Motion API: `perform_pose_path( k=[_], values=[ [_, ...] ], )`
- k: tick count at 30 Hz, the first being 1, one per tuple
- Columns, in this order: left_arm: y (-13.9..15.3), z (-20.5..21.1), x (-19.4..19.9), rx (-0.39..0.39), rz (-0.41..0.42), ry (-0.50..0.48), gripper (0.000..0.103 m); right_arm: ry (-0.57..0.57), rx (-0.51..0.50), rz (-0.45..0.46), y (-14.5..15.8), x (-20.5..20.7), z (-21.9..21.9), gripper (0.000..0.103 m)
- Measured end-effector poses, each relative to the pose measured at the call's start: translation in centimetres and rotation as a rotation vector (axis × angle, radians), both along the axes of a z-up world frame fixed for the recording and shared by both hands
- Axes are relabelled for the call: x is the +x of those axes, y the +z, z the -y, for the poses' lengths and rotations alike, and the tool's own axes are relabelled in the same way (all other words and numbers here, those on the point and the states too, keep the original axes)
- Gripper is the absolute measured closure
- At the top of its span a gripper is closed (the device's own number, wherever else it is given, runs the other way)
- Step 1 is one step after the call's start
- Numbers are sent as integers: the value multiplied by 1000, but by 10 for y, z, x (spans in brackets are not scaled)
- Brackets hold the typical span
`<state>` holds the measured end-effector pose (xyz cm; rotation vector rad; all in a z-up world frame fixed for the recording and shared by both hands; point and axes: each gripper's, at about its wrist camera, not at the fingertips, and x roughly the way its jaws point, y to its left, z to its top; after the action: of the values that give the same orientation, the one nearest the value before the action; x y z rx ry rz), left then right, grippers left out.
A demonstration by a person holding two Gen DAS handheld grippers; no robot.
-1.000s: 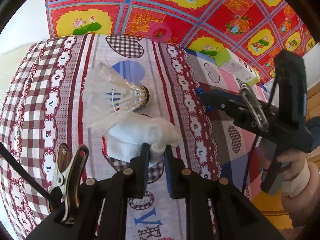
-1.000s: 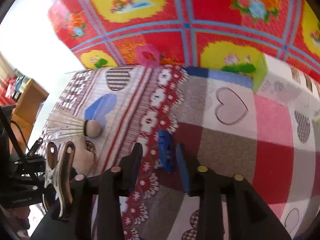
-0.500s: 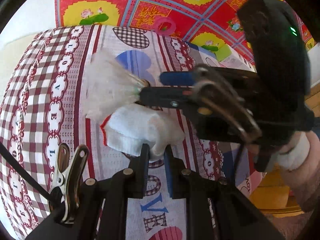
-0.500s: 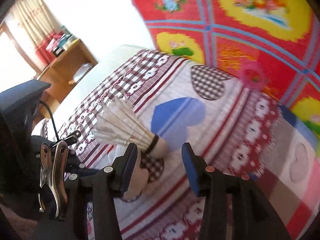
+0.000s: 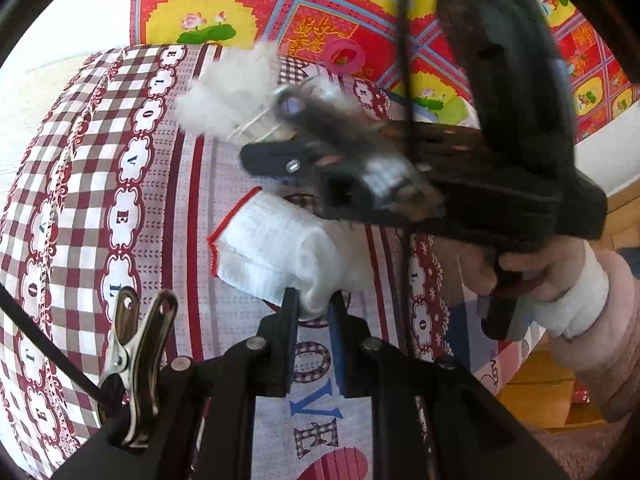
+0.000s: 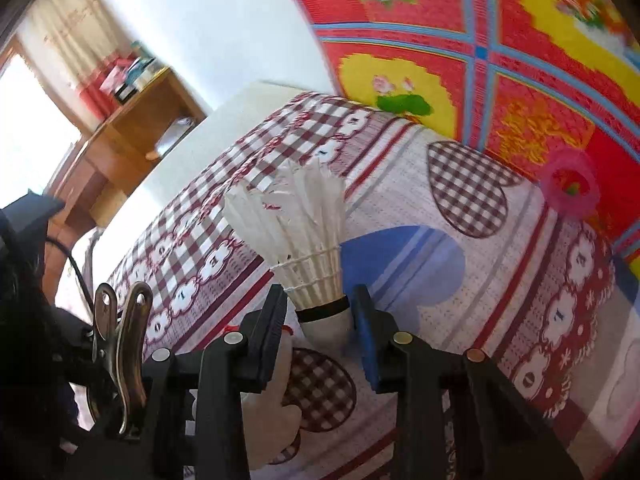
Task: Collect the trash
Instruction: 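Grasp the white shuttlecock with the right tool while the left tool holds the sock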
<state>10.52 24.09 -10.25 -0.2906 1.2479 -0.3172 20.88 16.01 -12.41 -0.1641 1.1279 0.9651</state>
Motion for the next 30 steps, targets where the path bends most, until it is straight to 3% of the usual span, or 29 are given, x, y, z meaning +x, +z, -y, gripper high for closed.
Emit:
perform_pose_path(
  k=[7, 14, 30],
  values=[
    [6, 10, 0, 31, 9, -14, 88, -116, 56, 45, 26, -7, 40, 69],
    [25, 26, 3, 49, 54, -31, 89, -277, 87, 14, 40, -25, 92, 69],
    [62, 106, 3, 75, 149, -147, 91, -559, 112, 11, 61, -92, 218, 69]
  ],
)
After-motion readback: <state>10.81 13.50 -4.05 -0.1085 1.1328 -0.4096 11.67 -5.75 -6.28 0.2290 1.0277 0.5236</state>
